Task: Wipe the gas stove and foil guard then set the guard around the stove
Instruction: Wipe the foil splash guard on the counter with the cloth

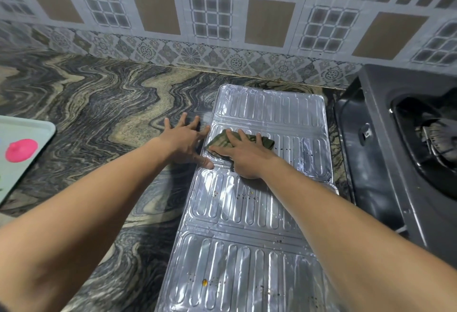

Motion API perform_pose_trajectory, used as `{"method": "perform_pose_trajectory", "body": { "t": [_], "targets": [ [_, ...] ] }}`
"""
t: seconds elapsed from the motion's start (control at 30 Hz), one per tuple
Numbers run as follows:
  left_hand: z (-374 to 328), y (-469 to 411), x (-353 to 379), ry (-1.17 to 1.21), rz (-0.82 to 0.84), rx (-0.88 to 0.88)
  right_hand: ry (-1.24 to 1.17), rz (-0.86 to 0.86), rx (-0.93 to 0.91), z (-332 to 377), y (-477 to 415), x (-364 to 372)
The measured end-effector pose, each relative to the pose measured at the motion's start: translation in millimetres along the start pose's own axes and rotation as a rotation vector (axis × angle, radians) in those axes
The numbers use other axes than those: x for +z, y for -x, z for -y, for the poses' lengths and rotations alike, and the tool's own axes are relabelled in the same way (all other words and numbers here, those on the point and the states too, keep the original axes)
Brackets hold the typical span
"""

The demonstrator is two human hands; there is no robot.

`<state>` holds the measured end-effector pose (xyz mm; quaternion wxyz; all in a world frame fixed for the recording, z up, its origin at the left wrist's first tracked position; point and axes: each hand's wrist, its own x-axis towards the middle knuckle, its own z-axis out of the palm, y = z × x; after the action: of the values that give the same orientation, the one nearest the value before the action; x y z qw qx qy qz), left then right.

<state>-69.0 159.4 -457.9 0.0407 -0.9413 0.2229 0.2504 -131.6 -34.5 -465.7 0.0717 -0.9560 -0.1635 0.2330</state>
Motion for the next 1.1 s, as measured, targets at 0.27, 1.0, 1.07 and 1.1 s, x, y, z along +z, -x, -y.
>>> {"method": "perform_pose_trajectory", "body": {
  "t": [0.27,1.0,1.07,1.1],
  "targets": [
    [3,1,6,0.000,-0.036,-0.010,-0.032,-0.038,0.095,7,-10,7],
    [-36,-4,4,0.030,-0.006,0.119,-0.208,-0.118,0.336,-25,0,16],
    [-35,-4,5,0.016,-0.006,0.115,-0.213,-0.122,0.343,-25,1,16],
    [-35,-4,5,0.014,-0.006,0.116,-0.215,-0.124,0.352,-26,2,17]
  ]
}}
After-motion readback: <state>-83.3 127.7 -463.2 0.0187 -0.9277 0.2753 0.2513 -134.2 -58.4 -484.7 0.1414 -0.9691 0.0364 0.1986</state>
